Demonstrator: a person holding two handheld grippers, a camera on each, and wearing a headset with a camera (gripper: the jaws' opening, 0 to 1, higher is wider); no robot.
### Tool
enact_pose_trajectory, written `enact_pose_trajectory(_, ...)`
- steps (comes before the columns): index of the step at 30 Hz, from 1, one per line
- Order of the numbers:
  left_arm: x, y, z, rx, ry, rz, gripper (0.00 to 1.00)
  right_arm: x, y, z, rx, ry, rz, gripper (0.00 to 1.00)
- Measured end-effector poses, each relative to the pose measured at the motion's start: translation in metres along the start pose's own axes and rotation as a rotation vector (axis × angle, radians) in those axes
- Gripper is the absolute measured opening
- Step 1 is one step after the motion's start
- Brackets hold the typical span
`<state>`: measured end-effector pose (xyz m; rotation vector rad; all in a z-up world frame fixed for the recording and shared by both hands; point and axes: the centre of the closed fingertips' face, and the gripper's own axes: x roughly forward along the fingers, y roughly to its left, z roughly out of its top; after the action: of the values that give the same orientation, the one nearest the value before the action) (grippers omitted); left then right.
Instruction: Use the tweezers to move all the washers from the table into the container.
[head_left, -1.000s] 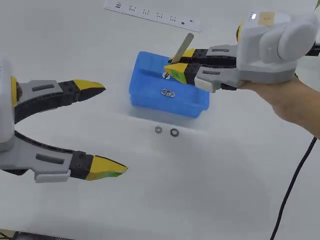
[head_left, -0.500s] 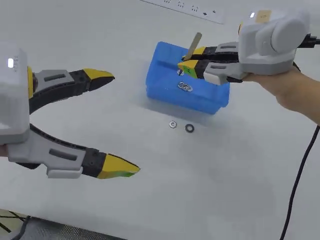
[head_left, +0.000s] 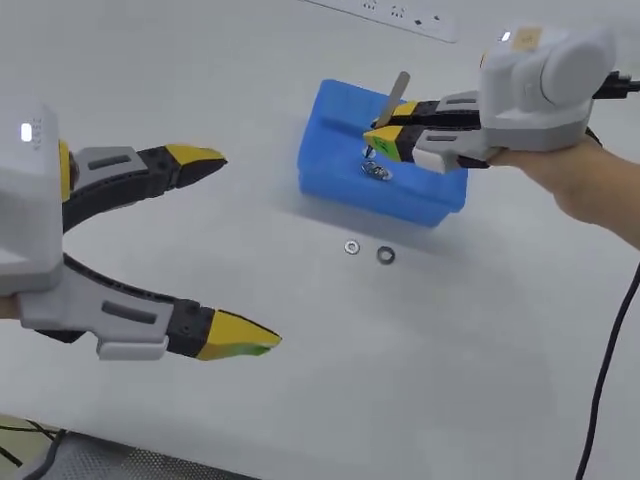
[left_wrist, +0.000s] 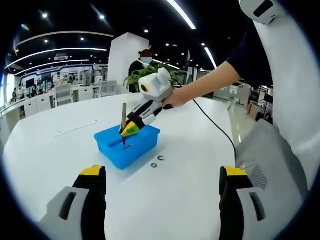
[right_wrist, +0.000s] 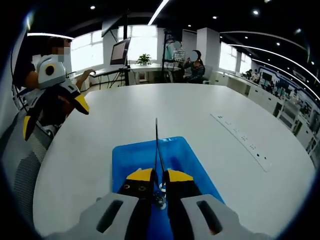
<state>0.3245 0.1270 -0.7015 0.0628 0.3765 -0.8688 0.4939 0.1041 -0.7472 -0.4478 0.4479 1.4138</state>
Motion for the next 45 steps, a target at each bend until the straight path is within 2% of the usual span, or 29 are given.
enact_pose_trajectory(4,-0.002,0.002,-0.003,0.001,0.017,0.015,0.99,0.001,0.0,-0.002,0.009,0.004,-0.005,0.1)
enact_pose_trajectory(9,-0.005,0.001,-0.002,-0.009,0.009,0.017,0.99,0.0,0.0,0.001,0.034,-0.007,-0.014,0.1)
enact_pose_trajectory(12,-0.006,0.001,-0.005,-0.009,0.022,0.02,0.99,-0.002,0.001,0.002,0.032,-0.007,-0.018,0.1)
enact_pose_trajectory(17,-0.004,0.002,0.0,-0.016,0.001,0.019,0.99,-0.006,0.002,0.004,0.021,-0.007,-0.026,0.09)
enact_pose_trajectory(20,0.0,0.01,-0.002,-0.025,0.002,0.021,0.99,-0.009,0.003,0.004,-0.011,0.007,-0.03,0.09)
enact_pose_trajectory(23,0.007,0.024,-0.007,-0.032,0.033,0.032,0.99,-0.012,0.008,0.005,-0.021,0.011,-0.018,0.09)
enact_pose_trajectory(25,0.009,0.029,-0.003,-0.025,0.023,0.037,0.99,-0.013,0.01,0.005,-0.031,0.014,-0.017,0.09)
enact_pose_trajectory(29,0.02,0.044,0.017,-0.023,-0.016,0.029,0.96,-0.016,0.014,0.009,-0.053,0.012,-0.011,0.09)
enact_pose_trajectory(33,0.033,0.052,0.035,-0.017,-0.048,0.0,0.91,-0.018,0.015,0.011,-0.06,0.008,-0.01,0.09)
enact_pose_trajectory(34,0.039,0.052,0.042,-0.052,-0.077,-0.024,0.87,-0.018,0.016,0.012,-0.062,0.006,-0.008,0.09)
enact_pose_trajectory(36,0.05,0.05,0.05,-0.095,-0.093,-0.06,0.83,-0.019,0.019,0.013,-0.076,0.016,-0.003,0.09)
enact_pose_trajectory(40,0.064,0.055,0.058,-0.056,-0.092,-0.067,0.78,-0.022,0.025,0.012,-0.099,0.025,0.014,0.09)
enact_pose_trajectory(45,0.083,0.069,0.068,-0.01,-0.087,-0.055,0.76,-0.022,0.029,0.01,-0.119,0.04,0.021,0.09)
